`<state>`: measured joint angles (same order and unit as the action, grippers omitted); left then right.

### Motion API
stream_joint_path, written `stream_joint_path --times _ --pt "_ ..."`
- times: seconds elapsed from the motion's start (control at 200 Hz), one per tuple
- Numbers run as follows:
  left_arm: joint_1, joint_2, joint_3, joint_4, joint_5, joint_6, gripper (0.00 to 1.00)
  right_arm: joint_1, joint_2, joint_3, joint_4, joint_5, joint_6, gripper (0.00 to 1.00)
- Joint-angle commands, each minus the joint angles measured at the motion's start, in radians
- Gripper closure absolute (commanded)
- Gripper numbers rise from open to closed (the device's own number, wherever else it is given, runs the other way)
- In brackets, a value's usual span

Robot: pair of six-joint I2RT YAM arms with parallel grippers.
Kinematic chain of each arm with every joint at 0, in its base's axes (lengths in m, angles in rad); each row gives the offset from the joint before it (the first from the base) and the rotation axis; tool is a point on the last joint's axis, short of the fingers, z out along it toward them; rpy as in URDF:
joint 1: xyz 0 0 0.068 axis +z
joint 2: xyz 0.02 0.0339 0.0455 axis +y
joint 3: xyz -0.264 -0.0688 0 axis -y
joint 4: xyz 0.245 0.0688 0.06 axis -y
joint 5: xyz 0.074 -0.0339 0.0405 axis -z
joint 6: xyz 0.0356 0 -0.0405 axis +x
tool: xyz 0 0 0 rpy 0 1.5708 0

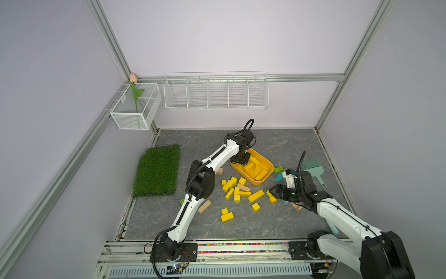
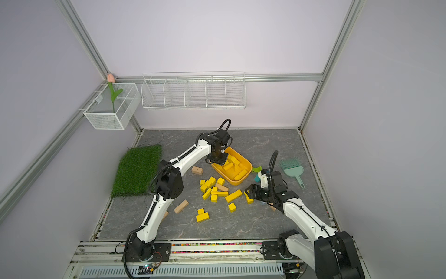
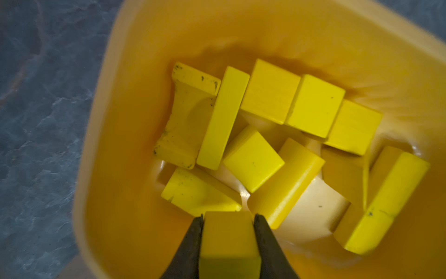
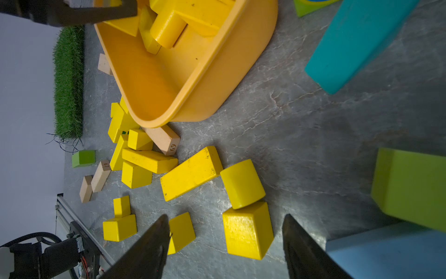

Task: Pick out the yellow building blocks
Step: Place the building block in the storage box.

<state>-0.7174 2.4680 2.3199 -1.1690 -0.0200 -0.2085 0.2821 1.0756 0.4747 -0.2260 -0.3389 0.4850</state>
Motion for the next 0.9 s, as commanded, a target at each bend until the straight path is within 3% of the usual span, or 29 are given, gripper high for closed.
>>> stream_joint_path --times 0.0,0.47,0.69,0.895 --pt "0.0 0.037 0.058 -0.027 0.015 -0.013 0.71 -0.006 -0.008 -0.007 0.018 -0.017 -0.019 0.26" --pt "0.009 0.058 0.114 0.005 0.089 -0.012 0.7 -0.011 -0.012 -0.01 0.02 -0.021 -0.017 0.26" --pt "0.012 0.046 0.114 -0.001 0.089 -0.016 0.56 -0.013 -0.009 -0.01 0.02 -0.022 -0.017 0.26" --pt "0.01 -0.034 0.084 0.016 0.099 -0.044 0.55 -0.013 -0.011 -0.01 0.015 -0.02 -0.018 0.25"
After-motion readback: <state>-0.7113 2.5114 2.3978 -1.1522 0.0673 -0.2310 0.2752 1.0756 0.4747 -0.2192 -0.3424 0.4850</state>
